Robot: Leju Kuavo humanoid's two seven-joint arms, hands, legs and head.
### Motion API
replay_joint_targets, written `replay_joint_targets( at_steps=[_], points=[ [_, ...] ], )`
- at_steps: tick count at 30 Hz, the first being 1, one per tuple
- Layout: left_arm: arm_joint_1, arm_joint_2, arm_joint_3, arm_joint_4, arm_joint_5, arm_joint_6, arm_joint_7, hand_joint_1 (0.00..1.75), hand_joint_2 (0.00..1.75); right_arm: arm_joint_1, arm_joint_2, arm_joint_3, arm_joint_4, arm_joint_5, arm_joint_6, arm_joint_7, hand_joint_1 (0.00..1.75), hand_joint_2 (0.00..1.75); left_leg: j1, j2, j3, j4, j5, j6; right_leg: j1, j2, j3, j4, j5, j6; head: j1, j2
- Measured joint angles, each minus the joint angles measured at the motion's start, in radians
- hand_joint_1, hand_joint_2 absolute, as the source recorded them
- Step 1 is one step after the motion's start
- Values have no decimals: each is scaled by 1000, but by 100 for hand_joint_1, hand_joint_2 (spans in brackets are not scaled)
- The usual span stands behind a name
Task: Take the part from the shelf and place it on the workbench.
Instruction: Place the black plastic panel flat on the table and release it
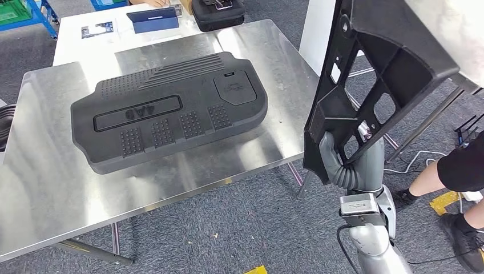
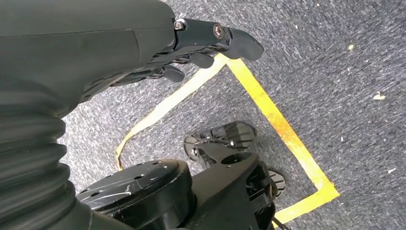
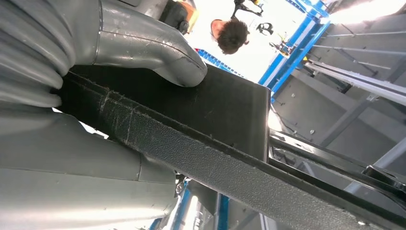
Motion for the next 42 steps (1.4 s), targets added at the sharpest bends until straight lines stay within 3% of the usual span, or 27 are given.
replay_joint_targets(
  at_steps=[2, 5, 6, 7, 8, 10, 11, 13, 15, 17, 18, 20, 21, 22, 23, 24, 26, 27, 30, 32, 33, 36, 37, 38, 39, 41, 42],
  points=[
    [0, -2, 0, 0, -1, 0, -1, 0, 175, -2, -1, 1, 1, 2, -1, 0, 175, 175, 9, 1, 19, -28, 15, 5, 3, 0, -12, 29, -15, 3, 1, 0],
    [-1, -6, 0, -1, -2, -1, -2, 0, 175, -3, -4, 5, 4, 3, -2, 1, 175, 175, 17, 2, 28, -38, 21, 4, -3, 1, -100, 209, -83, 7, 3, 0],
    [-1, -6, 0, -1, -2, -1, -3, 0, 175, -2, -5, 6, 6, 4, -2, 1, 175, 175, 18, 1, 29, -38, 20, 2, -8, 0, -127, 258, -96, 13, 3, 0],
    [0, -7, 0, -1, -2, -2, -3, 0, 175, -2, -5, 7, 8, 4, -2, 2, 175, 175, 21, 0, 31, -38, 18, -1, -13, 0, -135, 270, -93, 24, 2, 0],
    [0, -8, 0, -1, -2, -3, -3, 0, 175, -2, -6, 8, 9, 4, -2, 2, 175, 175, 25, -3, 33, -36, 15, -6, -18, 0, -121, 240, -74, 39, 3, 0],
    [-1, -8, 0, -1, -3, -4, -3, 0, 175, -3, -6, 10, 10, 4, -2, 3, 175, 175, 33, -9, 38, -27, 2, -25, -29, 2, -51, 104, -22, 69, 4, 0],
    [-1, -7, 0, -1, -3, -5, -3, 0, 175, -3, -5, 11, 11, 4, -3, 4, 175, 175, 34, -12, 37, -19, -6, -36, -32, 6, -19, 47, -7, 72, 6, 0],
    [-2, -5, 0, -1, -3, -6, -4, 0, 175, -2, -5, 13, 13, 6, -4, 5, 175, 175, 30, -17, 32, -10, -17, -51, -33, 14, 7, 5, -6, 51, 9, 0],
    [-1, -5, 0, -1, -3, -8, -5, 0, 175, -2, -5, 14, 15, 7, -6, 6, 175, 175, 31, -19, 33, -8, -22, -57, -30, 14, 7, 12, -12, 22, 7, 0],
    [-1, -5, 0, -1, -3, -8, -6, 0, 175, -3, -5, 14, 15, 8, -7, 7, 175, 175, 35, -11, 22, 27, -45, -61, -30, 11, 11, 14, -18, 5, 6, 0],
    [-1, -5, 0, -1, -3, -8, -6, 0, 175, -4, -5, 14, 16, 9, -7, 7, 175, 175, 36, -6, -2, 76, -71, -62, -28, 9, 15, 13, -20, -2, 5, 0],
    [-2, -6, 0, -1, -3, -8, -6, 0, 175, -4, -4, 14, 16, 10, -8, 7, 175, 175, 35, 1, -82, 218, -130, -59, -21, 5, 19, 13, -25, -11, 4, 0],
    [-2, -6, 0, -1, -3, -8, -6, 0, 175, -3, -4, 14, 17, 10, -8, 7, 175, 175, 35, 1, -121, 278, -145, -57, -16, 4, 21, 13, -28, -14, 3, 0],
    [0, -6, 0, -1, -3, -8, -6, 0, 175, -3, -4, 14, 17, 10, -8, 7, 175, 175, 35, 1, -144, 304, -138, -53, -12, 3, 24, 13, -30, -17, 3, 0],
    [1, -6, 0, -1, -3, -9, -6, 0, 175, -3, -4, 14, 17, 11, -8, 7, 175, 175, 33, 1, -148, 291, -111, -47, -8, 3, 29, 13, -32, -20, 3, 0],
    [1, -6, 0, -1, -3, -9, -6, 0, 175, -3, -4, 14, 17, 11, -8, 7, 175, 175, 31, 2, -133, 242, -68, -39, -5, 2, 35, 13, -35, -22, 3, 0],
    [1, -5, 0, -1, -3, -9, -6, 0, 175, -4, -4, 14, 17, 13, -8, 7, 175, 175, 23, 11, -83, 114, 8, -24, 0, 1, 45, 14, -42, -22, 4, 0],
    [0, -5, 0, -1, -3, -10, -6, 0, 175, -3, -4, 14, 18, 13, -8, 7, 175, 175, 18, 16, -66, 71, 25, -20, 2, 0, 46, 14, -44, -18, 4, 0],
    [-3, -5, 0, -2, -4, -10, -5, 0, 175, -2, -4, 14, 18, 14, -9, 8, 175, 175, 8, 14, -59, 41, 27, -17, 3, -5, 43, 11, -44, -4, 4, 0],
    [-2, -5, 0, -2, -5, -10, -5, 0, 175, -3, -5, 14, 18, 15, -10, 8, 175, 175, 11, 8, -56, 31, 34, -8, 1, -7, 32, 29, -56, 3, 4, 0],
    [-3, -5, 1, -2, -6, -10, -5, 0, 175, -3, -5, 14, 18, 15, -10, 8, 175, 175, 13, 6, -53, 26, 38, -3, 0, -6, 14, 66, -74, 4, 6, 0],
    [-3, -5, 1, -3, -10, -11, -5, 0, 175, 3, -6, 14, 19, 16, -11, 8, 175, 175, 12, -2, -53, 24, 39, 2, 0, -3, -85, 259, -147, -1, 8, 0],
    [-3, -5, 1, -3, -11, -11, -5, 0, 175, 6, -6, 15, 19, 16, -11, 8, 175, 175, 11, -6, -54, 25, 38, 2, 1, -3, -106, 296, -153, 3, 7, 0],
    [-3, -6, 1, -3, -11, -11, -5, 0, 175, 8, -6, 15, 19, 16, -11, 8, 175, 175, 11, -9, -53, 25, 38, 2, 0, -3, -109, 292, -143, 10, 8, 0],
    [-3, -6, 1, -4, -11, -11, -5, 0, 175, 9, -6, 14, 20, 17, -11, 8, 175, 175, 11, -14, -52, 25, 38, 2, 0, -2, -90, 246, -120, 18, 8, 0],
    [-4, -7, 1, -4, -12, -11, -5, 0, 175, 9, -6, 14, 20, 18, -11, 8, 175, 175, 8, -22, -51, 26, 35, -1, 2, 2, -20, 99, -62, 28, 8, 0],
    [-4, -8, 1, -5, -12, -11, -5, 0, 175, 9, -6, 15, 20, 19, -11, 8, 175, 175, 5, -26, -51, 27, 34, -5, 3, 3, 8, 43, -44, 25, 7, 0]
  ],
)
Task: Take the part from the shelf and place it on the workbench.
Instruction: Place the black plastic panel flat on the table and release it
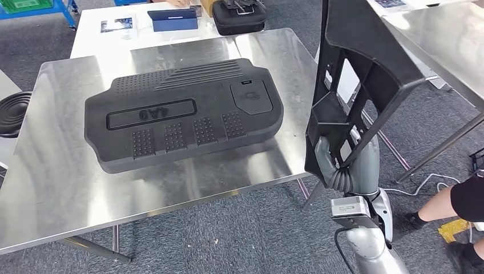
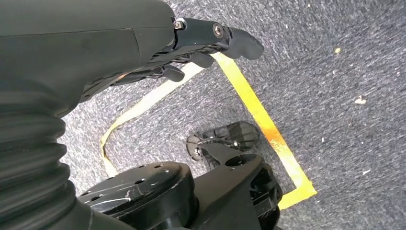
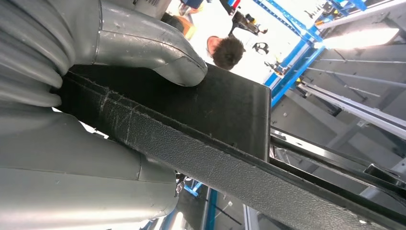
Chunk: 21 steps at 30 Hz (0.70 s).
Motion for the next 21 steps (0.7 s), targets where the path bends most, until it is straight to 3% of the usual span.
replay_joint_targets(
  at_steps=[1, 5, 7, 9, 10, 11, 12, 14, 15, 17, 19, 21],
  points=[
    [0, 0, 0, 0, 0, 0, 0, 0, 175, 0, 0, 0, 0, 0, 0, 0, 175, 175, -3, -2, -1, 1, -1, -4, 2, 1, 16, -31, 9, -7, -1, 0],
    [3, 0, 0, 0, 0, 0, 1, 0, 175, 0, 1, 1, 0, 2, 0, 1, 175, 175, -3, 2, -7, 16, -15, -20, -5, -4, 24, -42, 14, -34, -3, 0],
    [3, 1, 0, 0, 0, -1, 1, 0, 175, 0, 1, 1, 0, 3, 0, 2, 175, 175, 1, 14, -43, 96, -64, -31, -11, -10, 30, -45, 12, -45, -6, 0],
    [3, 0, 0, 0, 0, -2, 0, 0, 175, 0, 1, 1, 1, 4, 0, 2, 175, 175, 6, 21, -109, 228, -123, -40, -11, -15, 33, -45, 9, -50, -8, 0],
    [4, 0, 0, 0, 0, -2, 0, 0, 175, 0, 2, 1, 2, 5, 1, 2, 175, 175, 9, 22, -134, 272, -134, -43, -12, -17, 34, -44, 9, -50, -8, 0],
    [4, 0, 0, 0, 0, -3, 0, 0, 175, 0, 2, 2, 4, 5, 1, 2, 175, 175, 12, 25, -141, 279, -122, -46, -13, -20, 36, -44, 8, -50, -8, 0],
    [4, 1, 0, 0, 0, -3, 0, 0, 175, 0, 2, 2, 5, 5, 1, 2, 175, 175, 15, 28, -129, 248, -94, -48, -15, -22, 39, -44, 6, -49, -8, 0],
    [3, 1, 0, 0, 0, -3, 0, 0, 175, 0, 2, 2, 6, 6, 1, 2, 175, 175, 19, 45, -65, 115, -24, -54, -17, -26, 46, -42, 1, -41, -8, 0],
    [2, 1, 0, 0, 0, -3, 0, 0, 175, 0, 2, 2, 6, 7, 1, 2, 175, 175, 19, 50, -39, 62, -5, -53, -15, -28, 47, -40, -2, -35, -9, 0],
    [0, 0, 0, 0, 0, -3, -1, 0, 175, 0, 2, 3, 6, 10, 0, 2, 175, 175, 14, 53, -22, 20, 0, -44, -9, -32, 47, -40, -3, -24, -11, 0],
    [0, 0, 0, 0, 0, -3, -1, 0, 175, 0, 2, 5, 6, 13, 0, 3, 175, 175, 10, 41, -27, 17, 5, -26, -11, -38, 45, -44, -2, -12, -11, 0],
    [0, 1, 1, 0, 0, -3, -2, 0, 175, -1, 2, 6, 6, 16, 0, 3, 175, 175, 10, 31, -27, 13, 11, -9, -13, -32, 27, -13, -23, -7, -10, 0]
  ],
)
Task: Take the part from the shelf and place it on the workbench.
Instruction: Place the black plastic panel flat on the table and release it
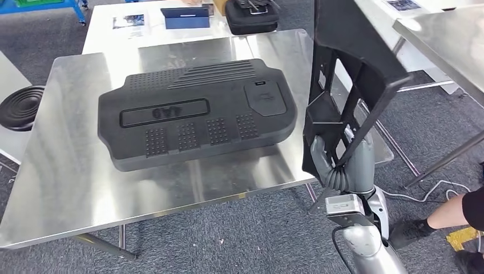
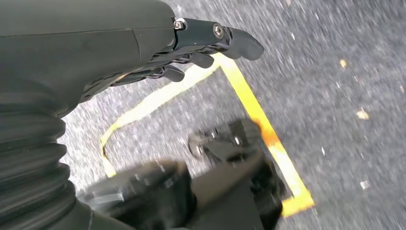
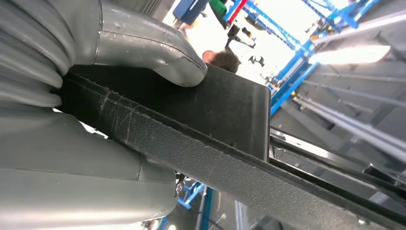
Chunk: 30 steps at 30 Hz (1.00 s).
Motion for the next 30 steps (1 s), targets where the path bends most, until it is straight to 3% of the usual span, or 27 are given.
replay_joint_targets(
  at_steps=[3, 5, 6, 8, 10, 11, 14, 16, 18, 30],
  points=[
    [-1, 0, 0, 0, 0, 0, -1, 0, 175, 1, -1, 1, 1, 2, -1, 0, 175, 175, -2, -16, -2, -2, 3, 17, 2, 20, -88, 180, -76, -12, 1, 0],
    [0, 0, 0, 0, 0, 0, -1, 0, 175, 3, -1, 2, 3, 2, -1, 0, 175, 175, -6, -30, -4, -2, 3, 20, 5, 24, -128, 254, -92, -11, 0, 0],
    [0, 0, 0, 0, 0, 0, -1, 0, 175, 3, -1, 3, 3, 2, -1, 0, 175, 175, -8, -37, -3, -1, 3, 20, 6, 26, -119, 234, -78, -6, 0, 0],
    [0, 0, 0, 0, 0, 0, -1, 0, 175, 3, -1, 4, 4, 3, -1, 0, 175, 175, -9, -52, -1, -1, 4, 20, 11, 41, -57, 107, -27, 0, 0, 0],
    [0, -2, 0, 0, 0, 0, -2, 0, 175, 2, -2, 4, 4, 3, -1, 0, 175, 175, -13, -64, -3, 0, 5, 16, 17, 59, 2, -2, 8, -7, 0, 0],
    [1, -2, 0, 0, 0, 0, -2, 0, 175, 2, -2, 5, 4, 4, -2, 0, 175, 175, -14, -68, -4, 0, 6, 13, 20, 64, 14, -24, 13, -12, 0, 0],
    [4, -2, 0, 0, 0, 0, -2, 0, 175, 2, -1, 6, 4, 4, -3, 0, 175, 175, -16, -69, -5, -2, 8, 0, 18, 52, 17, -33, 18, -23, 0, 0],
    [4, -1, 0, 0, 0, 0, -4, 0, 175, 2, -1, 7, 4, 4, -5, 0, 175, 175, -19, -58, 0, -6, 8, 3, 15, 47, 20, -37, 18, -27, -2, 0],
    [4, 0, 0, 0, 0, 0, -7, 0, 175, 3, 0, 8, 4, 4, -8, 0, 175, 175, -19, -52, 3, -12, 9, 9, 20, 47, 22, -35, 15, -26, -3, 0],
    [3, 0, 0, 0, -9, -17, 17, 0, 175, 2, 0, 12, 5, 16, -6, 7, 175, 175, -16, -52, 2, -14, 12, 5, 23, 47, 21, -34, 16, -26, -1, 0]
  ],
)
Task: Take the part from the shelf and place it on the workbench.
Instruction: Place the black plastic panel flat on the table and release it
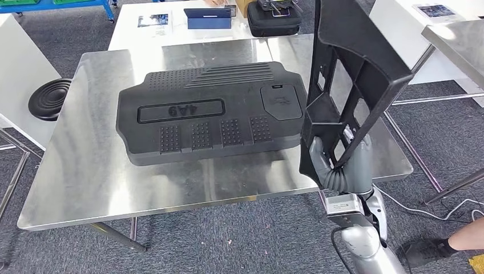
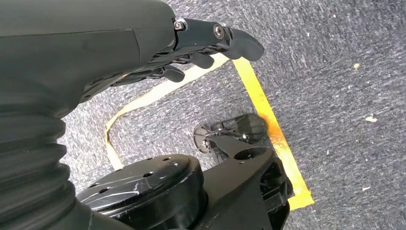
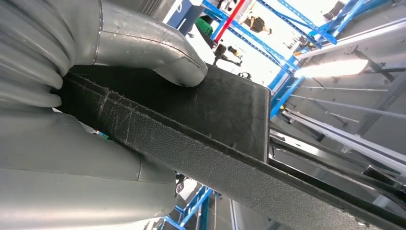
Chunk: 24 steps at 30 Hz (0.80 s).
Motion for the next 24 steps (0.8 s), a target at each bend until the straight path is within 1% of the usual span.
replay_joint_targets(
  at_steps=[8, 10, 14, 18, 24],
  points=[
    [0, 1, 0, 0, -13, 10, 13, 0, 175, -45, -9, 10, 20, 87, 21, 45, 175, 175, -4, -1, 0, 0, 0, 0, -5, 0, 0, 0, 0, 1, 0, 0],
    [-1, 1, 0, 0, -18, 13, 14, 0, 175, -60, -14, 16, 27, 136, 25, 63, 175, 175, -5, 0, 0, 0, 0, 0, -5, 0, 0, 0, 1, 1, 0, 0],
    [-3, 2, 0, 0, -31, 14, 17, 0, 175, -121, -33, 43, 59, 259, 39, 104, 175, 175, -6, 0, 0, 0, 1, 1, -6, 0, 0, 0, 1, 1, 0, 0],
    [-4, 2, 0, 0, -33, 14, 19, 0, 175, -156, -41, 60, 82, 277, 42, 114, 175, 175, -6, -1, 0, 0, 1, 1, -6, -1, 0, 0, 1, 1, 0, 0],
    [-5, 3, 0, 0, -33, 14, 19, 0, 175, -166, -46, 73, 101, 279, 43, 115, 175, 175, -6, -1, -1, 0, 1, 1, -6, -1, 0, 0, 1, 1, 0, 0]
  ],
)
